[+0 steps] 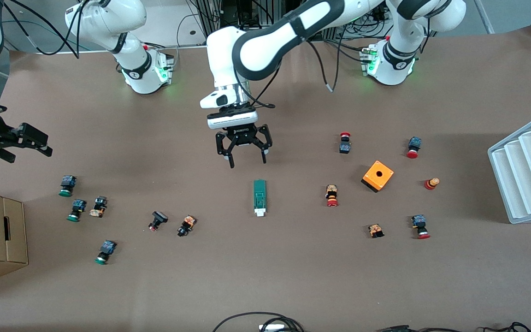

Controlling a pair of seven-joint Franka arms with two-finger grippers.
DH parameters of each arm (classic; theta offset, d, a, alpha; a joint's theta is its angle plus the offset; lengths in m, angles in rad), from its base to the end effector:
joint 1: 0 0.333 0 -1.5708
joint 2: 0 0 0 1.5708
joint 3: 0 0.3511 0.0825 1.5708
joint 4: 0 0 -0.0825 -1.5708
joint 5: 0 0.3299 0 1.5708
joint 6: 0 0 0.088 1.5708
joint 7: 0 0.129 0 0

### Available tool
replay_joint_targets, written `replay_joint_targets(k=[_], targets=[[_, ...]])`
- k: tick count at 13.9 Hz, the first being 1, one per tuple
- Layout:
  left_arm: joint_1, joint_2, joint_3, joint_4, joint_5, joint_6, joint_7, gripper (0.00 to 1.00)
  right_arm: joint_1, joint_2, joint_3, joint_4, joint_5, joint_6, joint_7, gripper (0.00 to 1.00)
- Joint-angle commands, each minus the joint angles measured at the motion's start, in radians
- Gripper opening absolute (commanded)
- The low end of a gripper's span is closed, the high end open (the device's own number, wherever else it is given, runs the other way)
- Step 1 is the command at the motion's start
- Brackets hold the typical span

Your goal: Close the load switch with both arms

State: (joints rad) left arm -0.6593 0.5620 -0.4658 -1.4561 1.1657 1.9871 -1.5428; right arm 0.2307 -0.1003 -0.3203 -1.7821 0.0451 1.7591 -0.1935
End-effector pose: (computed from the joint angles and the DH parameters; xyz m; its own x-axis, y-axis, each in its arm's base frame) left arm 0.4282 -0.5510 0.4435 0.6868 -0.0531 0.7249 0.0636 -0.9891 -0.1328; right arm 0.4809 -0.0463 0.6119 0.9919 0.0943 0.0850 0.0997 -0.9931 -0.0611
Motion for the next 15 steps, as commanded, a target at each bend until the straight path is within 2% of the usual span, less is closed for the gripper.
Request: replay_joint_targets(k=[1,7,15], targets=[[0.055,-0.080,0.000,-0.012,-0.108,0.021,0.157,1.00,0.006,0.017,-0.003,0.024,-0.008,-0.010,0.005,1.00],[0.187,-0.197,0.001,-0.012,-0.349,0.114,0.352,1.00,0.004,0.016,-0.003,0.023,-0.008,-0.013,0.002,1.00],[0.377,-0.298,0.006,0.008,-0.702,0.128,0.689,1.00,0.007,0.014,-0.002,0.024,-0.008,-0.013,0.005,1.00]])
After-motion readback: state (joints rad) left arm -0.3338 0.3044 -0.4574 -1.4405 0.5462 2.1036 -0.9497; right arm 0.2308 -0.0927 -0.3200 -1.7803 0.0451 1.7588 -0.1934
